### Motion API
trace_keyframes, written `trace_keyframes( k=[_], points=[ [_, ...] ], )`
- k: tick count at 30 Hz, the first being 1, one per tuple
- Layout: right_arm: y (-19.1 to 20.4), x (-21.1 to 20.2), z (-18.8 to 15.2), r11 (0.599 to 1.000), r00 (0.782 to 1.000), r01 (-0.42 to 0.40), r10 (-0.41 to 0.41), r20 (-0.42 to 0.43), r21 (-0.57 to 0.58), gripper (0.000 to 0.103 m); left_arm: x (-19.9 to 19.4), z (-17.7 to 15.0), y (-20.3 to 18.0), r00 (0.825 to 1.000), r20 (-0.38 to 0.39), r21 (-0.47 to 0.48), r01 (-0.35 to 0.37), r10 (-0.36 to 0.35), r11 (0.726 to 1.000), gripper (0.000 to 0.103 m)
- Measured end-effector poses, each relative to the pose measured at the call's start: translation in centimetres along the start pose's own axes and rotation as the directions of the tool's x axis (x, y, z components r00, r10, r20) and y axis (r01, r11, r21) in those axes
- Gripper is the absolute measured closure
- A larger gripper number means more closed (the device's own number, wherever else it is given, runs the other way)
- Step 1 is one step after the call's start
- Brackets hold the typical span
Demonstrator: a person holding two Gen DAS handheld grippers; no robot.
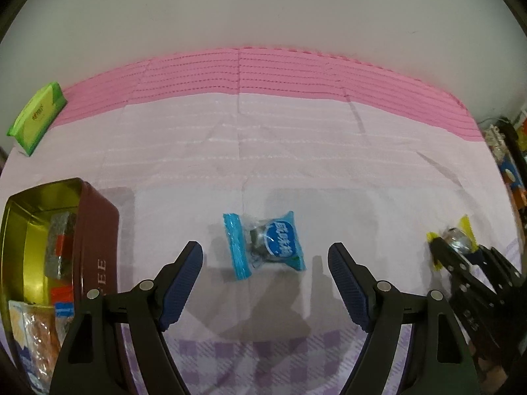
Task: Organize snacks
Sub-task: 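Grasp the blue wrapped candy with the left gripper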
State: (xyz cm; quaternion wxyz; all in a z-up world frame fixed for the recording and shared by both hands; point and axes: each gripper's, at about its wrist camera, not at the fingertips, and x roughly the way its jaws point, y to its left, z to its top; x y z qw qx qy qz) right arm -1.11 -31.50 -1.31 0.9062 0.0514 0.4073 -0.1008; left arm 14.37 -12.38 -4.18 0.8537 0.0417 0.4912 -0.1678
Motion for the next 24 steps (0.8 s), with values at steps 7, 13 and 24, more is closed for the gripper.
trace_keyframes(
  k=[7, 13, 24],
  points=[
    [-0.3, -0.1, 0.0, 1.000, 1.000, -0.006, 0.006, 0.000, 0.002, 0.071, 1.5, 0.4, -0.1, 1.000, -0.003, -0.007, -0.020, 0.020, 1.000, 0.038],
    [-0.5, -0.1, 0.0, 1.000, 1.000, -0.009, 0.009, 0.001, 0.003, 0.071, 2.3, 0.3, -0.3, 1.000, -0.010, 0.006, -0.017, 0.017, 1.000, 0.049],
    [-0.5, -0.1, 0.0, 1.000, 1.000, -0.009, 0.009, 0.001, 0.004, 0.070, 1.9, -0.2, 0.3, 1.000, -0.021, -0.022, 0.001, -0.002, 1.000, 0.067]
  ],
)
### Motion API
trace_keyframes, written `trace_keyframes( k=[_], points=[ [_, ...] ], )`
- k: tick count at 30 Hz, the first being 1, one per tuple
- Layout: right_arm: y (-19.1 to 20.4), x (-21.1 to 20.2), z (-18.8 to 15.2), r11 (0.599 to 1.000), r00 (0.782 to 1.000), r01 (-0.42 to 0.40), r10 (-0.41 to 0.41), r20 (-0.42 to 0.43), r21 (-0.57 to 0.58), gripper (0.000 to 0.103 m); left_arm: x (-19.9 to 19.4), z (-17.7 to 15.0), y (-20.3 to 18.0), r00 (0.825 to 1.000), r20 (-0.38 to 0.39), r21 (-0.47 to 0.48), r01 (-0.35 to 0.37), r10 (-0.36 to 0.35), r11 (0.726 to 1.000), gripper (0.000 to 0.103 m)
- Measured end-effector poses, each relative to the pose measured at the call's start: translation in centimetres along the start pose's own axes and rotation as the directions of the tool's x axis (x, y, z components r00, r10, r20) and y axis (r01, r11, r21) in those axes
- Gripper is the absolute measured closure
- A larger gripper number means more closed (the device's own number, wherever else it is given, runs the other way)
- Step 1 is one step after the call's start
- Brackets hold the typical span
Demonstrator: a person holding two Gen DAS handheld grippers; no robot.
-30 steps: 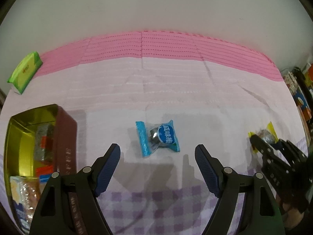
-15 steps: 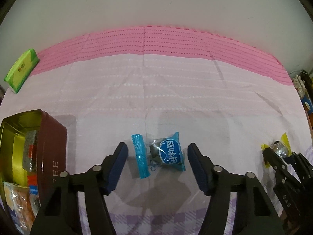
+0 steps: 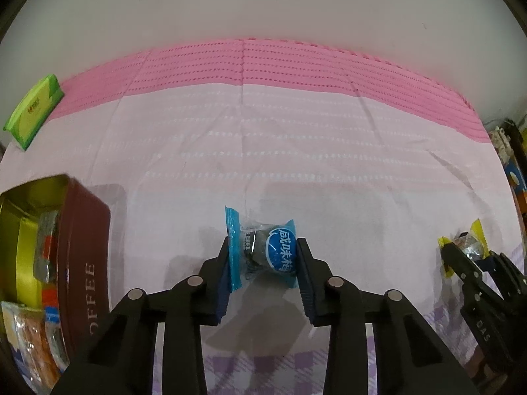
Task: Organize snacks
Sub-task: 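Grasp the blue wrapped candy with the left gripper, then carry the blue wrapped candy into the gold tin and open the left gripper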
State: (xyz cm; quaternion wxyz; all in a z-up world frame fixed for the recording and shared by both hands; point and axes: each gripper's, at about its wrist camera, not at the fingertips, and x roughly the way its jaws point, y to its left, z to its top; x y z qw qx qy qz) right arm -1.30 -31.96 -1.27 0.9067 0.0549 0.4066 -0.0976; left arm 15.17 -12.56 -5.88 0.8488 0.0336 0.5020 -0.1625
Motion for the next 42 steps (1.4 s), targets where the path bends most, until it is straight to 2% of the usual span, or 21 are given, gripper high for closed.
trace_keyframes(
  k=[13, 26, 38, 42],
  points=[
    [0.0, 0.0, 0.0, 1.000, 1.000, 0.002, -0.002, -0.001, -0.002, 0.071, -2.4, -2.0, 0.1, 1.000, -0.002, 0.001, 0.003, -0.003, 1.000, 0.067],
    [0.1, 0.0, 0.0, 1.000, 1.000, 0.006, -0.006, -0.002, -0.005, 0.071, -7.5, -4.4, 0.2, 1.000, 0.010, 0.014, -0.006, 0.006, 1.000, 0.067],
    [0.2, 0.0, 0.1, 1.000, 1.000, 0.007, -0.007, -0.003, -0.008, 0.071, -12.8, -5.7, 3.7, 0.998, 0.060, -0.038, -0.021, 0.023, 0.999, 0.067],
    [0.2, 0.0, 0.0, 1.000, 1.000, 0.010, -0.010, -0.003, -0.011, 0.071, -14.2, -6.0, 5.8, 0.995, 0.075, -0.065, -0.054, 0.059, 0.996, 0.067]
  ],
)
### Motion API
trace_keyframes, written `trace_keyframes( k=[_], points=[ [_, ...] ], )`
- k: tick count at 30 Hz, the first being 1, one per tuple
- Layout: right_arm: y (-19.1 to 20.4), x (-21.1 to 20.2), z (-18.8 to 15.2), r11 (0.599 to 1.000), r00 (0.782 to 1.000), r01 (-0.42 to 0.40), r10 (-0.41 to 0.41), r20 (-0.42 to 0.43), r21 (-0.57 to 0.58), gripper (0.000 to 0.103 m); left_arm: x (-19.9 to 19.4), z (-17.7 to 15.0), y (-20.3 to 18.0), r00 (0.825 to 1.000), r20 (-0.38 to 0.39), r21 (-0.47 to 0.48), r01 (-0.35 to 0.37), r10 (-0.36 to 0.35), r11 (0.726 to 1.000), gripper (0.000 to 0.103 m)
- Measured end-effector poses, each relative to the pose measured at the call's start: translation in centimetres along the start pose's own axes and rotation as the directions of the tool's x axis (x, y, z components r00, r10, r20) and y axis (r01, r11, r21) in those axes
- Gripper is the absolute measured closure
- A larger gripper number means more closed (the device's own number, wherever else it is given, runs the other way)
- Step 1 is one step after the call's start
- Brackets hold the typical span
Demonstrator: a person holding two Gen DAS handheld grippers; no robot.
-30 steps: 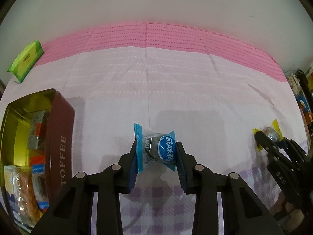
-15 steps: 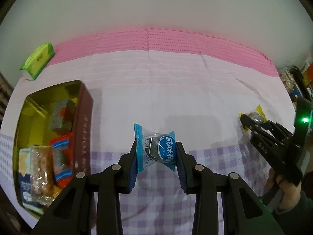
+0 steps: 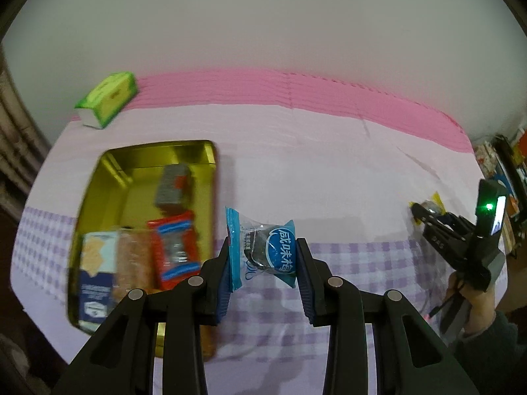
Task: Organize snacks
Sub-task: 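Carry the blue wrapped candy into the gold tin and open the left gripper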
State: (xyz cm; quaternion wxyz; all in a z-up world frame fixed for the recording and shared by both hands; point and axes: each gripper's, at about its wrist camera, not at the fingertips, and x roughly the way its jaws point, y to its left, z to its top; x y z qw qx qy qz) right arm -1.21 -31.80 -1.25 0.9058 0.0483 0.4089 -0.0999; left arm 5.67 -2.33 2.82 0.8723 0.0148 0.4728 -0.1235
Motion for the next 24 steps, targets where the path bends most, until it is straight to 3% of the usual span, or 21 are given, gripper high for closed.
trace_keyframes(
  k=[14, 24],
  points=[
    [0.0, 0.0, 0.0, 1.000, 1.000, 0.002, -0.002, -0.001, -0.003, 0.070, -1.4, 0.1, 9.0, 0.991, 0.003, -0.114, -0.129, 0.130, 0.985, 0.067],
    [0.0, 0.0, 0.0, 1.000, 1.000, 0.003, -0.003, -0.001, -0.002, 0.070, 0.5, -1.5, 11.9, 0.991, -0.056, -0.142, -0.129, 0.123, 0.981, 0.067]
  ],
)
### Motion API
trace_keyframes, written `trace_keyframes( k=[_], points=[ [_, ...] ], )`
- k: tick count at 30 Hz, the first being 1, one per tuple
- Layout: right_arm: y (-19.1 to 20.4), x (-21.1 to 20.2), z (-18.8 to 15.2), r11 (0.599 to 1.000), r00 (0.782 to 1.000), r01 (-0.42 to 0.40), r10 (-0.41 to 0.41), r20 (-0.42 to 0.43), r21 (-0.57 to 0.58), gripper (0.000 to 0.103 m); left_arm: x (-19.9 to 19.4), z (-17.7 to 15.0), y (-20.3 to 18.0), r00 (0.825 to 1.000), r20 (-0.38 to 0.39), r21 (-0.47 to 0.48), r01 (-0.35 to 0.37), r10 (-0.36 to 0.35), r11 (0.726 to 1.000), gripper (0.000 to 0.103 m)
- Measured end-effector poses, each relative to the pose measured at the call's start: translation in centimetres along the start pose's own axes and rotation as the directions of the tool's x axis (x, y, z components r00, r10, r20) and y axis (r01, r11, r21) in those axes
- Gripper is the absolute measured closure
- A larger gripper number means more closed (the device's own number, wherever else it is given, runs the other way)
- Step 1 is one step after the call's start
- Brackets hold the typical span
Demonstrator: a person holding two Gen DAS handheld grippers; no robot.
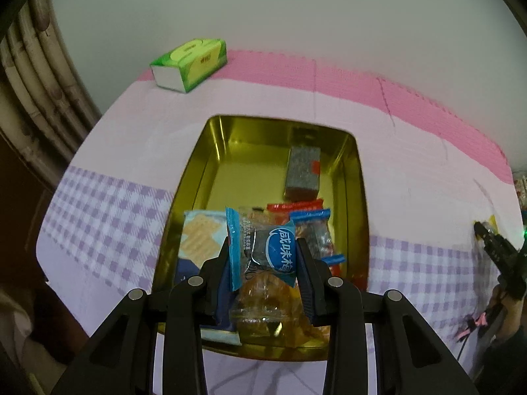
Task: Organize snacks
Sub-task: 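Carry the blue wrapped candy into the gold tin and open the left gripper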
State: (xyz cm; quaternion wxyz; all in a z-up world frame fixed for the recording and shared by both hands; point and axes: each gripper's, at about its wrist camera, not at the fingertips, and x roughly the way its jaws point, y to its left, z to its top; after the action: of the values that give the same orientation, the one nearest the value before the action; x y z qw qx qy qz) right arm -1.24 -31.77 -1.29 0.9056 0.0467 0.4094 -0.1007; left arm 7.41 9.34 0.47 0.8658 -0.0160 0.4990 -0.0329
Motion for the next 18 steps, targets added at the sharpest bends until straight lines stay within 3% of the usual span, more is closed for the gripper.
trace_keyframes(
  k=[18],
  points=[
    [0.0, 0.0, 0.0, 1.000, 1.000, -0.001, 0.001, 0.000, -0.002, 0.070, 3.2, -0.6, -2.9, 0.999, -0.051, 0.134, -0.004, 0.011, 0.991, 0.067]
  ],
)
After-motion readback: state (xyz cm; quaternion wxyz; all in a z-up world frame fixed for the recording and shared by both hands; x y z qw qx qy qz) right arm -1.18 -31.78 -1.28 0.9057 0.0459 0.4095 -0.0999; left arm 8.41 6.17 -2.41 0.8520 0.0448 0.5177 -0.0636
